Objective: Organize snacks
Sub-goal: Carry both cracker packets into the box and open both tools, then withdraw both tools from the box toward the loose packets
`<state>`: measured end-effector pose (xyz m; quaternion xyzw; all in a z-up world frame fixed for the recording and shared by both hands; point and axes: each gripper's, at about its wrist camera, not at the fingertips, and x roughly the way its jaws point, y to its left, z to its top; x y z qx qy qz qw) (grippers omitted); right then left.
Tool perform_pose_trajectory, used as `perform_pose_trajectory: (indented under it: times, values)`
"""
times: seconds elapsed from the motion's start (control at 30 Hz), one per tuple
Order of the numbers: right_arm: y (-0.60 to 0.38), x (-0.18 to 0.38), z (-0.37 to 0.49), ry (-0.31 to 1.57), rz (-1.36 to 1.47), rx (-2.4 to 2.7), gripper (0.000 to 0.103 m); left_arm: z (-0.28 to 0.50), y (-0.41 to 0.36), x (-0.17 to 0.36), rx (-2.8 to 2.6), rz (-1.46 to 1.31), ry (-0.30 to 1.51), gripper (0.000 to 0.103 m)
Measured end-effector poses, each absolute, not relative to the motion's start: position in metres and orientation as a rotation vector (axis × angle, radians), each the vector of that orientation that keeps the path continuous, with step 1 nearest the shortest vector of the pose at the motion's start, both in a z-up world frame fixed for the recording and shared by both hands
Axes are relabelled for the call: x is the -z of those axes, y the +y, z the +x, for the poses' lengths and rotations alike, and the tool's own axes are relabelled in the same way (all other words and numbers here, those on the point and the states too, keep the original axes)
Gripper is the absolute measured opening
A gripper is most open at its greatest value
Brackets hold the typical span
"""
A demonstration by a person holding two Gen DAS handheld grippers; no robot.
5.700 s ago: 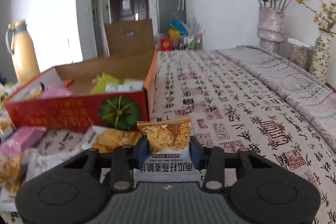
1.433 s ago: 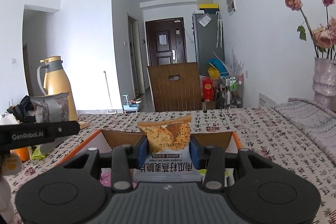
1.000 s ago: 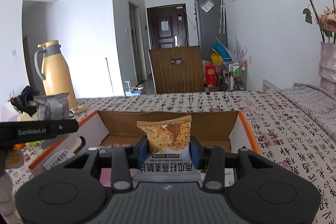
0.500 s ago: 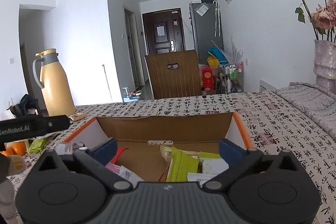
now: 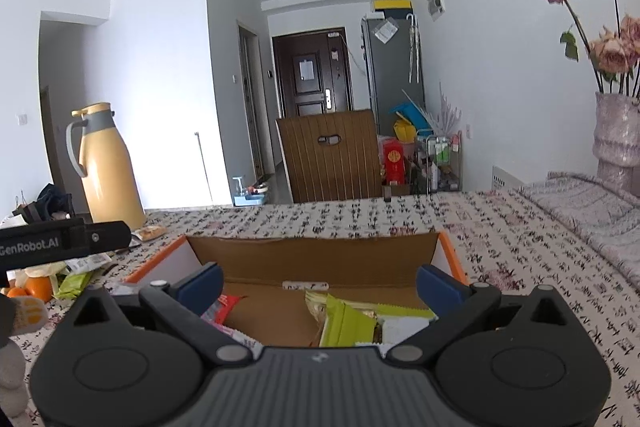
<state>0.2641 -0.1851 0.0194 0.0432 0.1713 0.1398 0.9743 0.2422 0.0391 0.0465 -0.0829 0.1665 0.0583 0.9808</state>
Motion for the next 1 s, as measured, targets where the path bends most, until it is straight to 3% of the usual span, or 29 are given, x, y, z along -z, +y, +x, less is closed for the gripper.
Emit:
perform_pose_trajectory:
  times: [0.5, 1.0]
  values:
    - [-0.191, -0.038, 0.213, 0.322, 0.060, -0.290, 0.103, 0.187, 0.041, -0.065, -0.128, -0.161, 0.325, 0.103]
    - [-0.194, -0.025, 0.125, 0.356, 0.032, -0.312, 0.103, 0.102, 0.037, -0.048, -0.097, -0.164, 0.361, 0.103]
